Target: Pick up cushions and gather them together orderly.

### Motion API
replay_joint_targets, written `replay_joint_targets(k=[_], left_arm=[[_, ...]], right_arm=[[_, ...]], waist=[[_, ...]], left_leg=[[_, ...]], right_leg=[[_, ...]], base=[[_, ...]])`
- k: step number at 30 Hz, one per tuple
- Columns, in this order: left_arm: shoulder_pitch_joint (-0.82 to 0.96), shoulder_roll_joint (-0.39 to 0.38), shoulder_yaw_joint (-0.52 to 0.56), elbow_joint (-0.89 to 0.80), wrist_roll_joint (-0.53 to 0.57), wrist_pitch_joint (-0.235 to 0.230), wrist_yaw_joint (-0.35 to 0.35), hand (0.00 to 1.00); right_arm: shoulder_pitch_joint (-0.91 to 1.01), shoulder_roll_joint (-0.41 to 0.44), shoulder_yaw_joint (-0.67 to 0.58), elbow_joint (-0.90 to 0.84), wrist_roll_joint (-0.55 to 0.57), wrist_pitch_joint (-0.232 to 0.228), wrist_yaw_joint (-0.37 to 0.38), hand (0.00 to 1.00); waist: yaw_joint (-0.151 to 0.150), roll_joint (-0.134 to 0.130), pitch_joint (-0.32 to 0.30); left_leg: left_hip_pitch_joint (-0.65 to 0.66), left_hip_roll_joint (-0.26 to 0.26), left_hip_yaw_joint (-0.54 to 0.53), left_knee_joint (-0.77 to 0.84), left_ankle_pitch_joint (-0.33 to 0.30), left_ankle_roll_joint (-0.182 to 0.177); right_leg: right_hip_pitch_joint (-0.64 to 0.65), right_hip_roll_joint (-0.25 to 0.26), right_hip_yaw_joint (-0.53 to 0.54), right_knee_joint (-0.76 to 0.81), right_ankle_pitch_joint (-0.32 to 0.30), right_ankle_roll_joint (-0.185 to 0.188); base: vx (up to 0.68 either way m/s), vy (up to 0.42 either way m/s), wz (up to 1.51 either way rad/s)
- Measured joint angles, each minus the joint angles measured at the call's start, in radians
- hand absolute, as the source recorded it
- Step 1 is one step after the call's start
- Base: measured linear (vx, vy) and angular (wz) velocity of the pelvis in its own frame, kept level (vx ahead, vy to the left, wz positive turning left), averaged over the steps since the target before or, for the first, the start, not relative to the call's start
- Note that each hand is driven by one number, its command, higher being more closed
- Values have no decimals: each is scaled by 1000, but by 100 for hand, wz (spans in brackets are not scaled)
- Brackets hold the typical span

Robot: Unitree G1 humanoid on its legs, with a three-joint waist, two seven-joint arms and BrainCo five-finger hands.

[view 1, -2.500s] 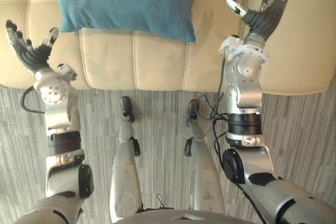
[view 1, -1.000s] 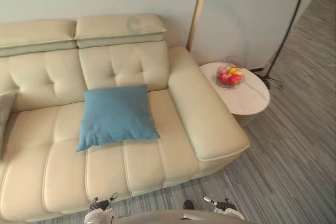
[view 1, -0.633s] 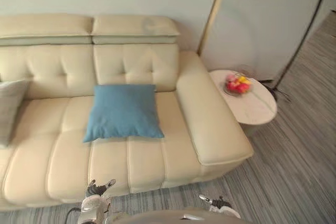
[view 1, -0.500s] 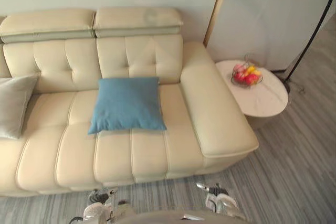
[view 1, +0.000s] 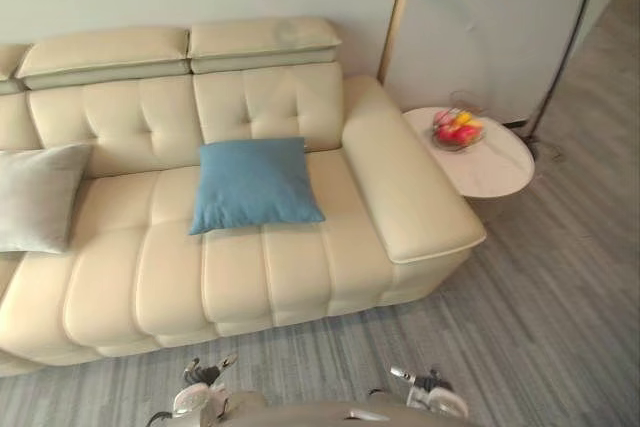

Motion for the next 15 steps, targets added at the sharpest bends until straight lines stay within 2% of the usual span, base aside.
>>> replay_joint_targets(k=[1,3,4,6,9,14,15], left_arm=[[1,12,-6,3,9,2,0,0],[-2,16,-20,9,11,3,-1,0],[-4,13,-35,26,11,6,-1,0],[-2,10,-40,45,13,11,-1,0],[-2,11,-46,61,20,11,-5,0],[-2,13,-44,65,35,11,-24,0],[-6,29,-47,81,60,11,-44,0]], right_arm=[[13,8,-2,1,0,0,0,0],[17,7,-2,7,0,1,0,0],[10,-3,-3,8,2,0,0,0],[7,-6,-20,7,3,-3,0,0],[7,-11,-20,19,2,-1,1,0],[-3,-14,-20,39,-4,3,3,0],[-29,-26,-30,84,-7,20,29,0]], waist=[[-10,-22,-15],[-9,-28,-17],[-10,-15,-13],[-17,9,-19],[-13,16,-25],[-5,15,-27],[-7,1,-32]], left_leg=[[21,-25,-1,-105,60,10],[31,-57,-3,-167,109,26],[49,-75,-7,-213,151,43],[79,-90,-13,-273,188,47],[117,-92,-16,-320,219,47],[138,-81,1,-322,225,54],[180,-84,4,-338,224,53]], right_leg=[[19,22,-2,-49,15,-23],[60,43,-1,-101,23,-36],[66,37,3,-125,45,-27],[69,35,3,-117,43,-27],[83,42,-1,-116,33,-24],[83,57,15,-116,35,-20],[112,58,26,-132,37,-16]], base=[[-87,137,3],[-44,101,1],[-19,70,-5],[-14,46,2],[55,-14,5],[37,-31,-11],[7,-11,-8]])
